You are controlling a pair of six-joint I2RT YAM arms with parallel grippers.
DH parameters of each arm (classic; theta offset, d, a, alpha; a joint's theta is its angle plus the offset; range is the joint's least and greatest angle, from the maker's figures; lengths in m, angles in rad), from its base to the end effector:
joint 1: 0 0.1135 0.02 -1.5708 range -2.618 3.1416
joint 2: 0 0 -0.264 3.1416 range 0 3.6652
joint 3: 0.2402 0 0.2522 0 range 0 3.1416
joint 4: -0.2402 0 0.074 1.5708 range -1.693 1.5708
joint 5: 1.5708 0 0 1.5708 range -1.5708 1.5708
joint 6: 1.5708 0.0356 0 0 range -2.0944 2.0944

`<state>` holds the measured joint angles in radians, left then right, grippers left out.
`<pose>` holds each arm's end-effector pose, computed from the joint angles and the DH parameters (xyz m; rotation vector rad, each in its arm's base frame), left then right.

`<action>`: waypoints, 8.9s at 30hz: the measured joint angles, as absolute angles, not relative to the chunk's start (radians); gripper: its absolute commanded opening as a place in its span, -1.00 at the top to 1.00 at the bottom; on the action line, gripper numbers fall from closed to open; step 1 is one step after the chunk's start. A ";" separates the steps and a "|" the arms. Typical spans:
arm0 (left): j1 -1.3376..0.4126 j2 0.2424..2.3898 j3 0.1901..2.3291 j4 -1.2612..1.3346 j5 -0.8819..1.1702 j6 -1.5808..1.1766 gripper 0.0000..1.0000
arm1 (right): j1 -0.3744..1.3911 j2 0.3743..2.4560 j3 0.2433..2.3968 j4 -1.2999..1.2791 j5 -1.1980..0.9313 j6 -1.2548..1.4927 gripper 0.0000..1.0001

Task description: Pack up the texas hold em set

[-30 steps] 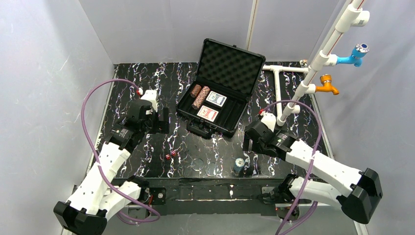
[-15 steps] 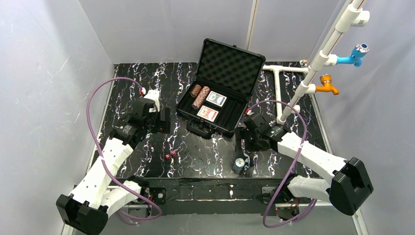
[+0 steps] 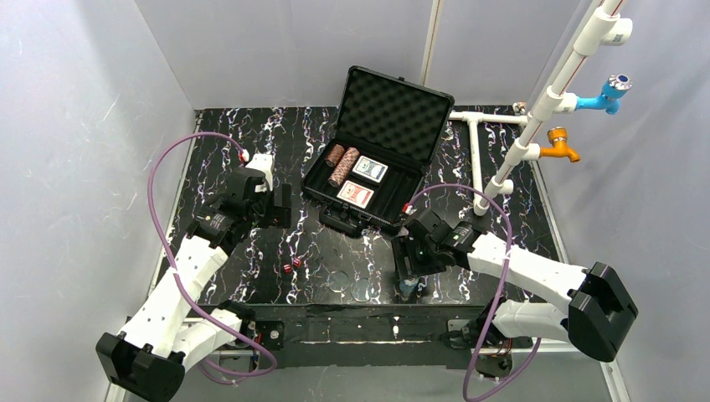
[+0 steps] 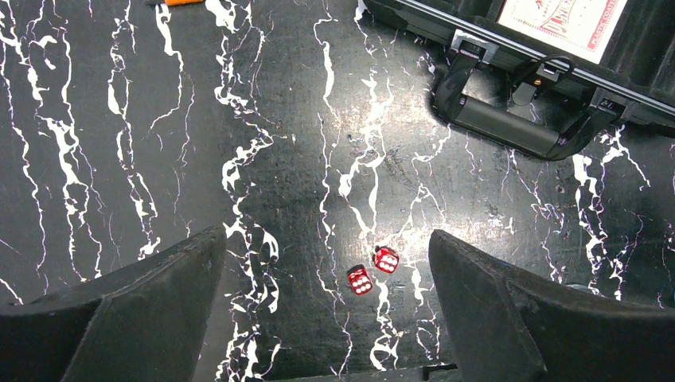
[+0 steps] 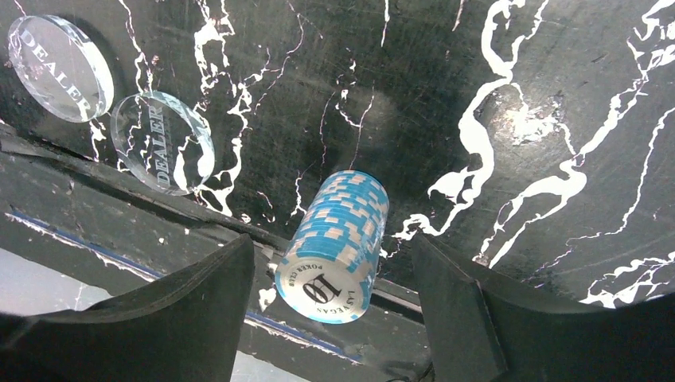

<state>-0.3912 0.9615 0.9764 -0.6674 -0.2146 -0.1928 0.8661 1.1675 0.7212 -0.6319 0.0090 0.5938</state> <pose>0.1872 -0.0690 0.3276 0.1015 2.2049 -0.0863 0.1396 0.1636 0.2081 -0.3679 2.7087 0.4491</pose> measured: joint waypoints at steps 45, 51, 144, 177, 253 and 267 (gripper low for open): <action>-0.391 0.965 0.976 -0.667 -0.199 -0.191 -0.97 | 1.075 1.170 0.848 -0.712 0.268 0.617 0.97; -0.391 0.964 0.975 -0.658 -0.169 -0.181 -0.97 | 1.071 1.193 0.933 -0.706 0.316 0.540 0.97; -0.577 1.027 0.883 -0.398 0.730 0.141 -0.31 | 0.746 1.522 1.173 -0.345 -0.841 0.474 0.97; -0.652 1.047 0.878 -0.401 0.547 0.175 -0.42 | 0.746 1.541 1.175 -0.348 -0.841 0.492 0.97; -0.660 1.059 0.900 -0.468 0.382 0.149 1.00 | 0.746 1.214 1.163 -0.484 -0.002 0.385 -0.96; -0.606 1.099 0.945 -0.488 0.208 0.139 1.00 | 0.746 1.169 1.094 -0.526 0.095 0.359 -0.96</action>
<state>-0.6060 1.0992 0.9447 -0.4877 0.2077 0.1394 0.7464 1.1690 1.0939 -0.5259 0.0952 0.3588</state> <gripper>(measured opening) 0.422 0.982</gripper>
